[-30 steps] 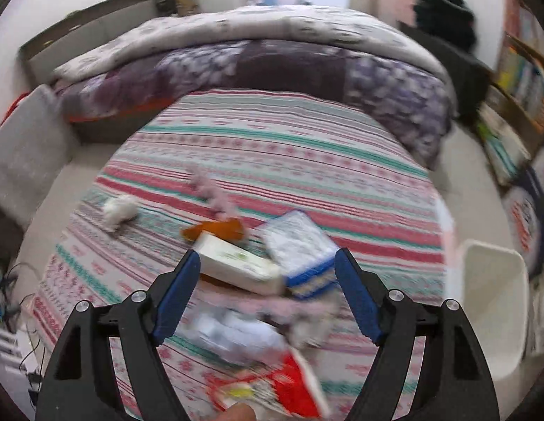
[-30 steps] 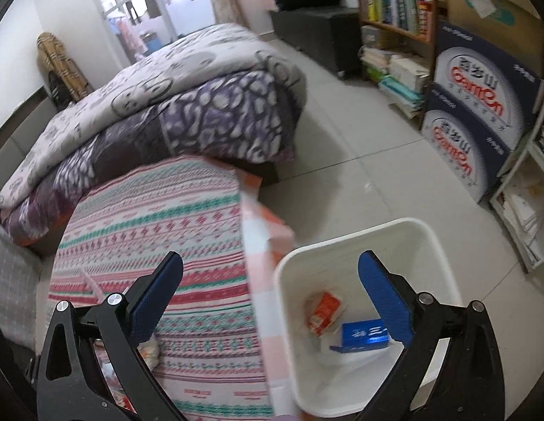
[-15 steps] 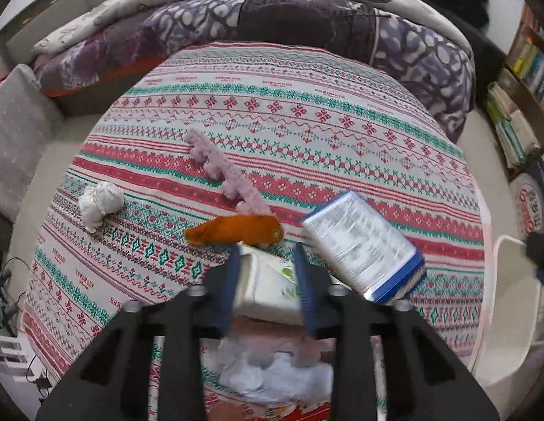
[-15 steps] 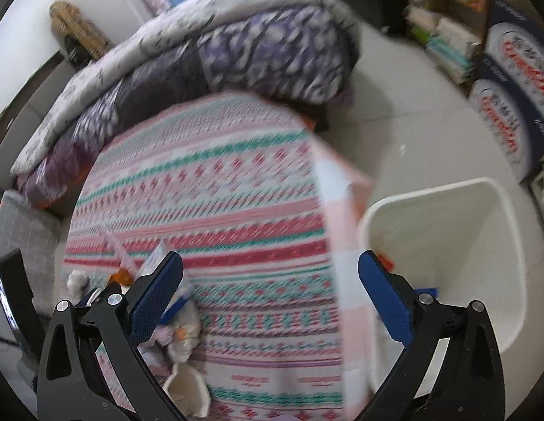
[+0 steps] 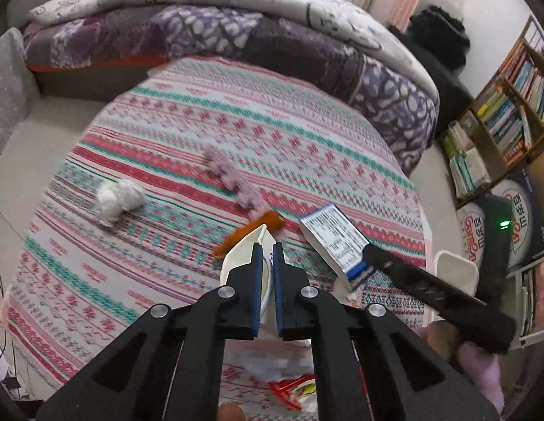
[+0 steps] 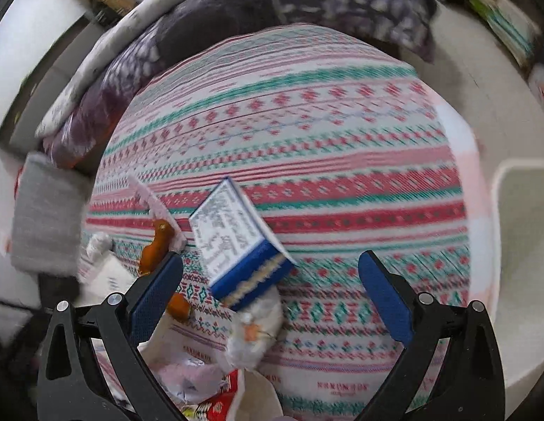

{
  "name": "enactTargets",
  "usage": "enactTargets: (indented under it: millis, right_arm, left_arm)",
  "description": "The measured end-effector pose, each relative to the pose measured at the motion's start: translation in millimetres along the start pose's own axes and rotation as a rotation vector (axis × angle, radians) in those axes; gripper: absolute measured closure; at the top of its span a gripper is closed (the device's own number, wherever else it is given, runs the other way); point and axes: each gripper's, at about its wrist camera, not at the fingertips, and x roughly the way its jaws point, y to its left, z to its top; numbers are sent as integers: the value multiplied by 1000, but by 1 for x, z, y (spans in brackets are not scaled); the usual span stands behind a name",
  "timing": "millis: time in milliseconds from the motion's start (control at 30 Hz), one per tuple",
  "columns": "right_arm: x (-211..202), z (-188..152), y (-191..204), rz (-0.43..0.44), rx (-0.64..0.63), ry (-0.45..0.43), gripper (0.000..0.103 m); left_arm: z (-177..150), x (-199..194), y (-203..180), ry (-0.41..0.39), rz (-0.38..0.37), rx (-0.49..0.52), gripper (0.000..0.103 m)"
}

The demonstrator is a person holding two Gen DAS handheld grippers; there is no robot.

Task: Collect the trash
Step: 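Grasp the white paper cup with the left tool, then grasp the white-and-blue box with the right tool while the left tool holds the cup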

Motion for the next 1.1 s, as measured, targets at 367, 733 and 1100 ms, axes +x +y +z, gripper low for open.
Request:
enactTargets:
  millis: [367, 733, 1100]
  right_arm:
    - [33, -3, 36, -46, -180, 31, 15]
    - [-4, -1, 42, 2, -233, -76, 71]
    - [18, -10, 14, 36, -56, 88, 24]
  left_arm:
    - [5, -12, 34, -39, 40, -54, 97]
    - [6, -16, 27, -67, 40, -44, 97]
    - [6, -16, 24, -64, 37, -40, 97]
